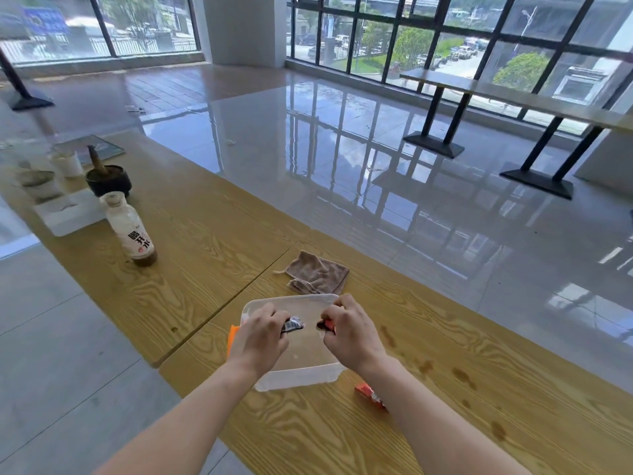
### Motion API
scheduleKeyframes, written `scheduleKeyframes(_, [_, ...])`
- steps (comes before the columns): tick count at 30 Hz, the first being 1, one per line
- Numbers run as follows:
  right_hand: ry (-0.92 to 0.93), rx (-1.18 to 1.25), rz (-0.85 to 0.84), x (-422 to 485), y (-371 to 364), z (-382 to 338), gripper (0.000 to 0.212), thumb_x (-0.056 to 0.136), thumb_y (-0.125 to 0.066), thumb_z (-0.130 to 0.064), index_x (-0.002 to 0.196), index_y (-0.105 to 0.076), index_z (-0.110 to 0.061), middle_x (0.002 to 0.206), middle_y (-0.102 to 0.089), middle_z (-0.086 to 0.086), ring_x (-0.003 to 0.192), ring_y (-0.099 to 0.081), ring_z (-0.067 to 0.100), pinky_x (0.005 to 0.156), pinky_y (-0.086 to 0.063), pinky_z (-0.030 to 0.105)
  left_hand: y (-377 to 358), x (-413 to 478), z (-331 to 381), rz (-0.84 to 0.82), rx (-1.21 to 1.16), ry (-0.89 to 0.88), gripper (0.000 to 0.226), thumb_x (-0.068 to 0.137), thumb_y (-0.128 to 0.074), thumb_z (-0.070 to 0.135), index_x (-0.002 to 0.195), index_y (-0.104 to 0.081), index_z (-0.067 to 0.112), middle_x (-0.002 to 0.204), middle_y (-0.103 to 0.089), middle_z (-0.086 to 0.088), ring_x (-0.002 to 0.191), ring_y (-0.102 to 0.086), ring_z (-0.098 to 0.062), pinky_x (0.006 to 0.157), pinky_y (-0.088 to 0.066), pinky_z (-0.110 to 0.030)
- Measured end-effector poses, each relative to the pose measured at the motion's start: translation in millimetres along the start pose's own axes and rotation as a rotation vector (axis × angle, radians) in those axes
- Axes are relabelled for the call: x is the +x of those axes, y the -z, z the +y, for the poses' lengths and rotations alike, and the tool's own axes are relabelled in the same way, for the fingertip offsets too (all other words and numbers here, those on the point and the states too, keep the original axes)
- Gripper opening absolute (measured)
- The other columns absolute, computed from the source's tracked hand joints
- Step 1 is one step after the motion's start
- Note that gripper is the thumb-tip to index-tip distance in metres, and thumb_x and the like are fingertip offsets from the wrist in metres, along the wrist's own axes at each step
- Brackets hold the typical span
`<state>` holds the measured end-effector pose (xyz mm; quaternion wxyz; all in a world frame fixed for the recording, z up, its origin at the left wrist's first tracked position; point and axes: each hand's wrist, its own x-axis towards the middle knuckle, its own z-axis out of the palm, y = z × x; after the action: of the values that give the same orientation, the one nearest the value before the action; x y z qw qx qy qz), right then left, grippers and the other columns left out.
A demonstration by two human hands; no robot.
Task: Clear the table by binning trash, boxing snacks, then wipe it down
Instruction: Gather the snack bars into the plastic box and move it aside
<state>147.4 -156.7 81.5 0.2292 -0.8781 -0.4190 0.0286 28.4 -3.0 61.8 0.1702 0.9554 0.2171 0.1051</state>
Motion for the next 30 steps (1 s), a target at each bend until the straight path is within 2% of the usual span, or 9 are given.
scheduleKeyframes(6, [-0.012,-0.001,-0.039,12.5,-13.5,-2.5,0.023,0.089,-0.063,-0.012,0.111,-0.07,-0.009,0.111,-0.054,0.007,0.103,-0.054,0.028,0.083,-0.045,0.031,-14.8,7.7,-11.3,-0.05,0.045,0.021,0.022,0.087,-0.058,0.019,0.108,-0.066,0.018,0.099,-0.058,-0.002,0.085,-0.056,-0.025,0.079,-0.04,-0.036])
scheduleKeyframes(9, [-0.016,-0.004,-0.065,16.5,-19.8,-3.5,0.028,0.088,-0.062,-0.011,0.115,-0.069,-0.011,0.114,-0.054,0.007,0.108,-0.053,0.027,0.086,-0.041,0.026,-19.7,11.9,-15.3,-0.085,0.085,0.021,0.026,0.088,-0.057,0.024,0.113,-0.063,0.021,0.103,-0.058,0.0,0.089,-0.057,-0.022,0.085,-0.041,-0.039])
scheduleKeyframes(13, [-0.008,0.012,-0.086,19.2,-22.6,-3.0,0.04,0.084,-0.063,-0.006,0.123,-0.066,-0.014,0.12,-0.056,0.005,0.117,-0.05,0.025,0.094,-0.043,0.031,-25.5,12.7,-16.2,-0.1,0.128,0.008,0.037,0.089,-0.058,0.034,0.124,-0.057,0.025,0.108,-0.058,0.002,0.096,-0.058,-0.021,0.091,-0.037,-0.042])
scheduleKeyframes(17, [-0.017,0.036,-0.076,14.2,-22.5,4.1,0.037,0.085,-0.065,-0.008,0.121,-0.067,-0.015,0.122,-0.056,0.001,0.113,-0.052,0.025,0.093,-0.044,0.031,-27.2,9.6,-15.4,-0.081,0.093,0.012,0.033,0.087,-0.059,0.031,0.12,-0.062,0.022,0.105,-0.06,0.002,0.094,-0.06,-0.021,0.095,-0.036,-0.048])
scheduleKeyframes(20, [-0.025,0.057,-0.057,9.9,-19.2,9.6,0.036,0.086,-0.066,-0.009,0.121,-0.067,-0.015,0.122,-0.058,0.0,0.111,-0.053,0.024,0.092,-0.045,0.031,-24.8,7.6,-9.0,-0.058,0.096,0.0,0.029,0.087,-0.059,0.03,0.116,-0.063,0.024,0.1,-0.059,0.005,0.088,-0.06,-0.019,0.09,-0.037,-0.047])
scheduleKeyframes(24, [-0.028,0.066,-0.039,4.8,-11.3,14.4,0.035,0.086,-0.065,-0.007,0.12,-0.067,-0.015,0.124,-0.059,0.002,0.113,-0.053,0.025,0.093,-0.045,0.031,-22.7,4.4,3.8,-0.023,0.058,-0.042,0.029,0.084,-0.066,0.026,0.112,-0.065,0.019,0.095,-0.06,0.001,0.083,-0.059,-0.02,0.07,-0.04,-0.034])
scheduleKeyframes(27, [-0.046,0.072,-0.025,-3.1,-4.2,19.2,0.035,0.087,-0.063,-0.006,0.12,-0.067,-0.016,0.122,-0.06,0.003,0.114,-0.053,0.024,0.092,-0.044,0.031,-22.2,1.2,13.7,-0.026,-0.03,-0.066,0.032,0.086,-0.066,0.025,0.117,-0.063,0.015,0.101,-0.059,-0.003,0.089,-0.058,-0.023,0.069,-0.05,-0.037])
scheduleKeyframes(30, [-0.071,0.08,0.0,-15.0,3.1,27.3,0.035,0.087,-0.064,-0.007,0.12,-0.067,-0.016,0.119,-0.06,0.002,0.112,-0.054,0.024,0.089,-0.045,0.03,-22.5,-4.8,28.3,-0.003,-0.065,-0.087,0.034,0.085,-0.069,0.023,0.117,-0.063,0.016,0.104,-0.06,-0.002,0.093,-0.059,-0.023,0.071,-0.053,-0.038])
